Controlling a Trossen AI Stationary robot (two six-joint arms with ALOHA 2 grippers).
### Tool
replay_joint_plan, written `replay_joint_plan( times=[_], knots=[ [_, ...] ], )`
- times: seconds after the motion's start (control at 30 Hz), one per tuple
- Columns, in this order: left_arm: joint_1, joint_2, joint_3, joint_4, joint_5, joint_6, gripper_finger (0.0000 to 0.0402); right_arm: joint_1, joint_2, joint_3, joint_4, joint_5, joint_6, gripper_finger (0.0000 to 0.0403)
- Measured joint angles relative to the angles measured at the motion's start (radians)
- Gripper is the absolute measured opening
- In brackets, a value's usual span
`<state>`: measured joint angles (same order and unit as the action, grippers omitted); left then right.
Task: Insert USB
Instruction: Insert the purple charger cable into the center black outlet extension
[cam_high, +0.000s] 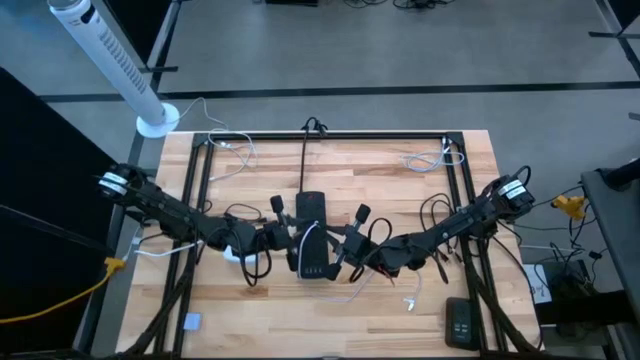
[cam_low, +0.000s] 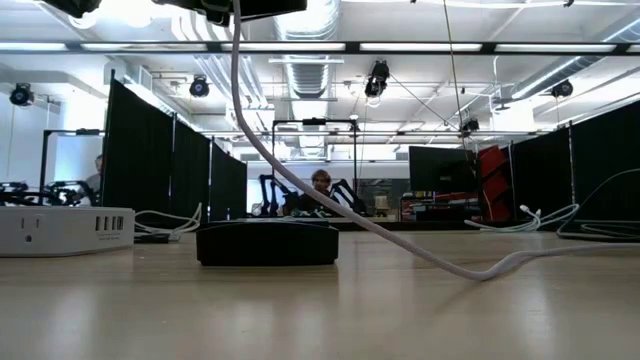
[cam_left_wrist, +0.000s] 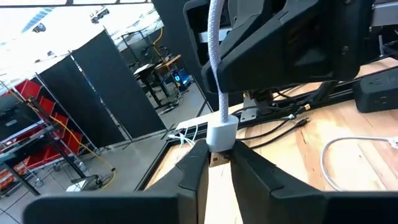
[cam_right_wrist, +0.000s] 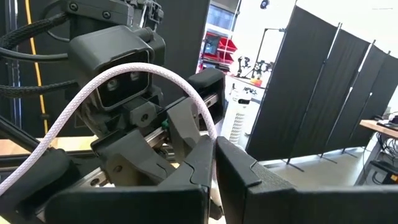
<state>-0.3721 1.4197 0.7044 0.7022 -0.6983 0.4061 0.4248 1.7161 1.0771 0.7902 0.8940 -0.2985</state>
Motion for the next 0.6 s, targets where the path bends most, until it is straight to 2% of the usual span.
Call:
replay_joint_plan(
  times=[0.13, 0.47, 0.53, 0.6],
  knots=[
    [0.0, 0.0, 0.0, -0.015, -0.001, 0.0, 0.0005, 0.0, 0.001, 0.0, -0.007, -0.001, 0.0, 0.0],
    [0.0, 0.0, 0.0, -0.024, 0.002, 0.015, 0.0, 0.0, 0.001, 0.0, -0.052, -0.004, 0.01, 0.0],
    [0.0, 0.0, 0.0, -0.041, 0.039, 0.042, 0.0001, 0.0, 0.001, 0.0, -0.052, -0.005, 0.006, 0.0],
    [0.0, 0.0, -0.001, -0.056, 0.12, 0.076, 0.0008, 0.001, 0.001, 0.0, -0.052, -0.008, -0.009, 0.0]
  ],
)
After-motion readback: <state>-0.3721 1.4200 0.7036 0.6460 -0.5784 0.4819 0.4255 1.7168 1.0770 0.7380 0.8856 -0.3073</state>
